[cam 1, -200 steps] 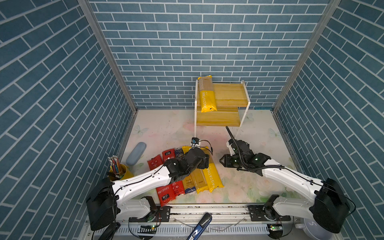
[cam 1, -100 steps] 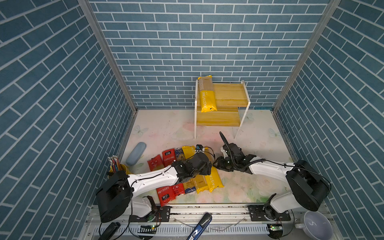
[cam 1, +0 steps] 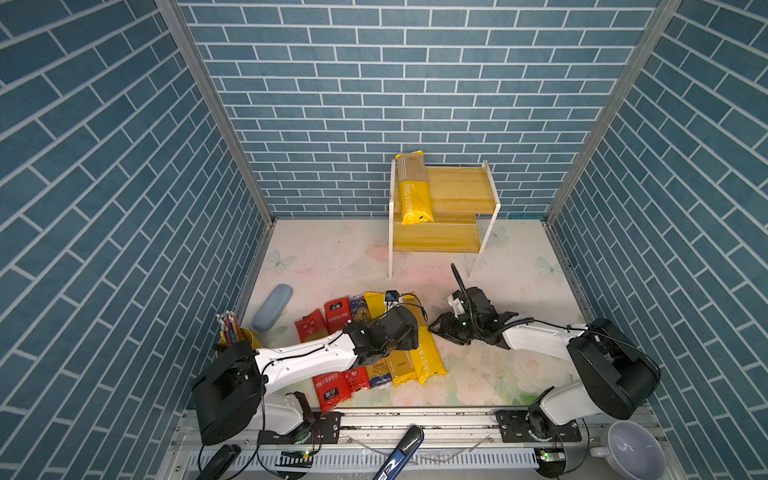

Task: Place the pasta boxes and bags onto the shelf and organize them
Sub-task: 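Lower right gripper onto striped tan bag while left gripper hovers over pile, then close the right gripper on the striped PASTATIME bag's yellow end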

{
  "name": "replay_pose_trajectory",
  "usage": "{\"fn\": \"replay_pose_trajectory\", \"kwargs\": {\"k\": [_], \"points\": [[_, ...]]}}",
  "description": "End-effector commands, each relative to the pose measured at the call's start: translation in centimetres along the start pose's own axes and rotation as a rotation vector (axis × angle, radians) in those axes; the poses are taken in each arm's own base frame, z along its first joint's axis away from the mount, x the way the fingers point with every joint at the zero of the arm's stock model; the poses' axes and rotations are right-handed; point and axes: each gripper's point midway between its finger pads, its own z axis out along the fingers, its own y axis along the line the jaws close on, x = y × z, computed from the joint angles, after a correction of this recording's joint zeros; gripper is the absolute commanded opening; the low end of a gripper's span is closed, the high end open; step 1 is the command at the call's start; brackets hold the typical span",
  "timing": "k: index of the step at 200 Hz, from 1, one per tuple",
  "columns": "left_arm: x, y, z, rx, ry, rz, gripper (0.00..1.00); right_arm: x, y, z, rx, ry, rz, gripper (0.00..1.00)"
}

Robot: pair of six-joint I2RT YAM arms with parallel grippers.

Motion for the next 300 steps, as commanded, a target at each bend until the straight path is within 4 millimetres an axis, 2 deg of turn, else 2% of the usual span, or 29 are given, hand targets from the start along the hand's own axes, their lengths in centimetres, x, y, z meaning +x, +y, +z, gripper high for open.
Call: {"fn": "replay_pose_trajectory", "kwargs": {"k": [1,27,62,94,128,133,163,173,184,208,238,267,300], "points": [[0.9,1.2,0.4,-0.042,0.012,-0.012,0.77,0.6,-0.1,0.5,-0.023,0.033,0.019,0.50],[1.0,1.3,0.8,-0.044,0.006,-0.031,0.77,1.0,0.1,1.3,-0.051,0.065,0.021,0.50],[1.2,1.6,1.1,-0.062,0.015,-0.026,0.77,1.0,2.6,1.8,-0.202,0.090,0.033,0.49],[0.9,2.0,1.0,-0.069,-0.006,-0.030,0.78,0.7,3.9,1.5,-0.264,0.089,0.013,0.49],[0.2,2.2,0.3,-0.070,-0.043,-0.048,0.78,-0.1,6.8,0.3,-0.404,0.052,0.029,0.48],[0.7,2.9,0.3,-0.085,-0.036,-0.044,0.78,-0.2,7.2,0.0,-0.423,0.050,0.030,0.48],[-0.2,3.2,-0.7,-0.087,-0.077,-0.053,0.78,-0.8,10.0,-1.7,-0.523,0.028,0.007,0.48],[-0.5,3.3,-0.9,-0.089,-0.090,-0.057,0.78,-0.8,10.3,-1.9,-0.525,0.025,0.001,0.48],[-0.5,3.6,-1.0,-0.093,-0.098,-0.057,0.78,-0.7,9.6,-1.5,-0.484,0.030,0.009,0.48],[-0.3,4.2,-0.8,-0.110,-0.095,-0.059,0.78,0.0,6.1,0.6,-0.329,0.053,0.050,0.47],[0.0,4.2,-0.7,-0.106,-0.087,-0.063,0.78,0.6,3.9,1.9,-0.251,0.074,0.096,0.45],[-0.2,4.1,-0.8,-0.101,-0.091,-0.061,0.77,0.7,3.2,1.2,-0.188,0.067,0.085,0.49],[-0.3,3.0,-0.6,-0.059,-0.079,-0.045,0.75,0.9,1.1,-1.2,0.002,0.082,-0.056,0.57]]}}
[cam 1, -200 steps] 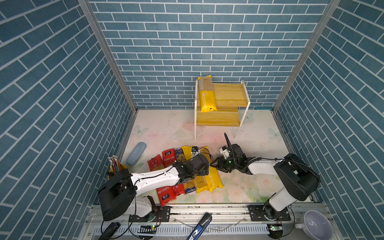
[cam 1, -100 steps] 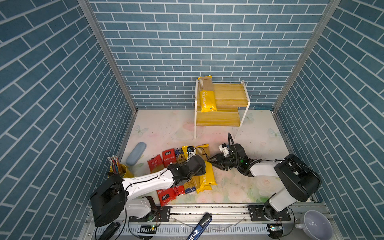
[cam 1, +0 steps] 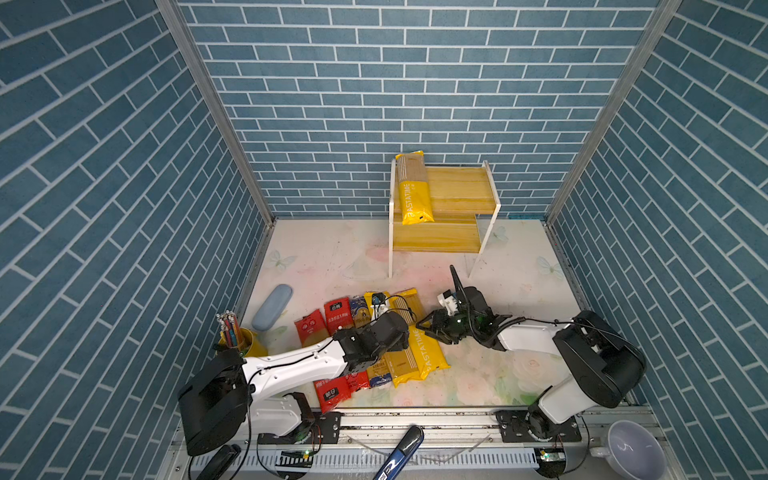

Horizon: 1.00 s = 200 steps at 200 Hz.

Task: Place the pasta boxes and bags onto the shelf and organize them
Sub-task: 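Close the right gripper on the striped PASTATIME bag's yellow end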

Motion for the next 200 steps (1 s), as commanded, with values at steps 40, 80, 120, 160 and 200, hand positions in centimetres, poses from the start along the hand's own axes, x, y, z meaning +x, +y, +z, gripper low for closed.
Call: {"fn": "replay_pose_trajectory", "kwargs": {"k": [40,80,120,160,200], "points": [[0.9,-2.9,1.8,0.093,0.065,0.009,0.74,0.3,-5.1,-3.5,0.324,0.078,-0.118,0.59],[1.8,-3.3,3.4,0.087,0.099,0.015,0.74,0.8,-4.8,-1.3,0.243,0.141,-0.099,0.55],[2.7,-2.3,4.2,0.075,0.118,-0.004,0.70,0.9,-1.4,1.8,0.034,0.151,-0.110,0.48],[2.5,-2.6,3.9,0.096,0.125,-0.013,0.67,-0.7,2.2,2.0,-0.170,0.066,-0.084,0.29],[-0.8,-1.6,0.8,0.106,0.051,-0.050,0.69,-1.2,4.7,0.4,-0.266,0.011,-0.076,0.10]]}}
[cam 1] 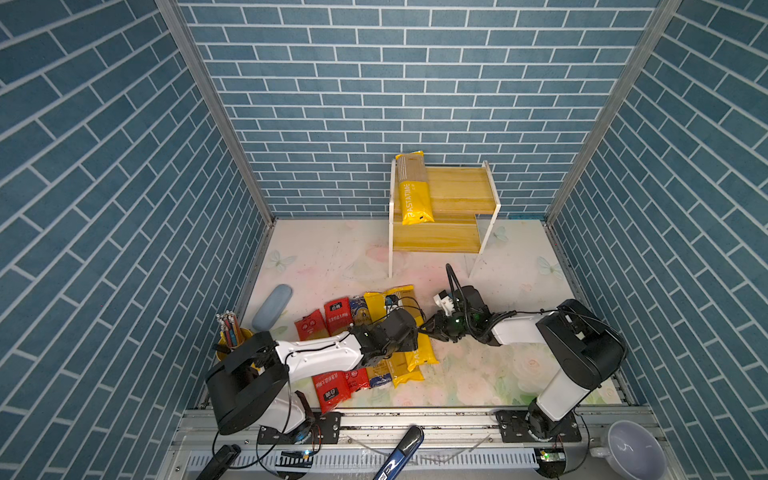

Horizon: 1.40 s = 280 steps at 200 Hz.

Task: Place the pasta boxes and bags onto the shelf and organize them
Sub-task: 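Close the right gripper on the striped PASTATIME bag's yellow end, then lift the bag upright with the right gripper while left gripper grasps its top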

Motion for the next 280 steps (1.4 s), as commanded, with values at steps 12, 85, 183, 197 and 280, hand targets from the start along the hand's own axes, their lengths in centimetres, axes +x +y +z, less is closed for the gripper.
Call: {"fn": "replay_pose_trajectory", "kwargs": {"k": [12,85,183,197,280], "points": [[-2.9,1.5,-2.9,0.005,-0.065,-0.045,0.71,-1.1,6.1,-1.7,-0.194,-0.059,-0.050,0.08],[-8.0,2.5,-6.7,0.227,-0.187,-0.273,0.85,-1.3,12.9,-5.2,-0.329,-0.127,-0.159,0.00],[-9.8,-0.1,-7.7,0.449,-0.240,-0.354,0.89,-0.5,22.8,-8.4,-0.515,-0.152,-0.370,0.00],[-9.9,-0.2,-8.0,0.459,-0.248,-0.359,0.90,-0.5,23.9,-9.1,-0.532,-0.167,-0.389,0.00],[-14.8,-3.3,-12.4,0.647,-0.391,-0.271,0.81,2.5,26.6,-10.2,-0.608,-0.085,-0.475,0.00]]}}
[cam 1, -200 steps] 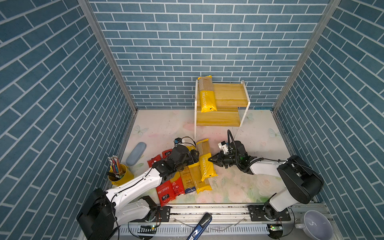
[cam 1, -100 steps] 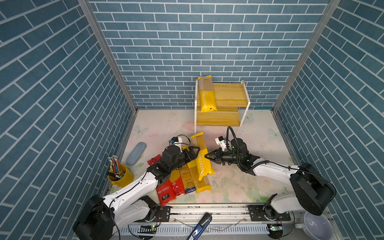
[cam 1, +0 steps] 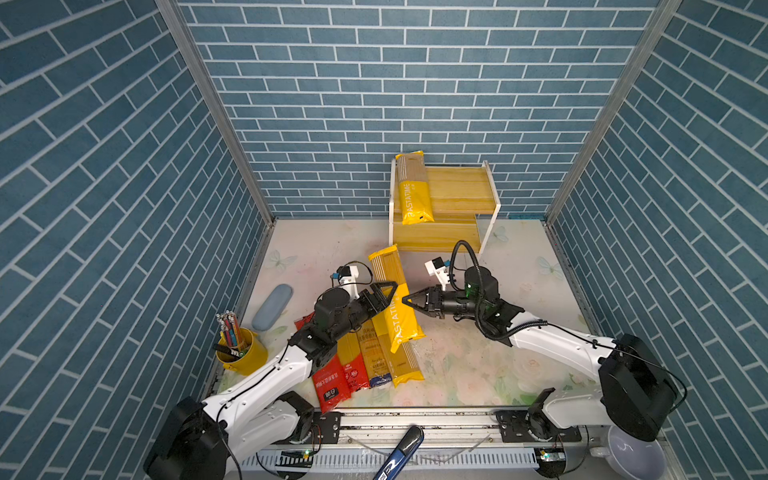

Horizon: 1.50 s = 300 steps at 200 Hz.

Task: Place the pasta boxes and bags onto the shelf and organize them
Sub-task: 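Lift the bag upright with the right gripper while left gripper grasps its top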

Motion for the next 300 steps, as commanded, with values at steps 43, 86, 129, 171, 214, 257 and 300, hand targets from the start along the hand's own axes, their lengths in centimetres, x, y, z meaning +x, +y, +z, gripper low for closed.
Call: {"fn": "replay_pose_trajectory", "kwargs": {"k": [43,86,129,171,214,257,300], "points": [[-3.5,-5.3,-1.1,0.162,-0.075,0.121,0.45,-0.1,9.2,-1.6,-0.224,0.002,-0.251,0.00],[-4.0,-6.8,-1.5,0.219,-0.092,0.122,0.23,-0.4,7.9,-0.8,-0.184,0.014,-0.226,0.28],[-4.9,-8.4,-2.2,0.249,-0.122,0.126,0.09,-0.7,5.3,-0.6,-0.064,-0.014,-0.235,0.43],[-6.1,-10.6,-3.2,0.312,-0.169,0.102,0.04,-0.8,3.5,0.2,-0.007,-0.003,-0.223,0.48],[-6.9,-11.4,-4.0,0.334,-0.221,0.100,0.03,-0.8,5.1,0.9,-0.020,0.011,-0.260,0.47],[-7.2,-11.1,-3.7,0.309,-0.237,0.104,0.03,-1.6,8.1,0.3,-0.051,-0.041,-0.315,0.18],[-6.6,-11.7,-3.1,0.329,-0.205,0.108,0.07,-2.5,9.1,-0.7,-0.028,-0.109,-0.331,0.00]]}}
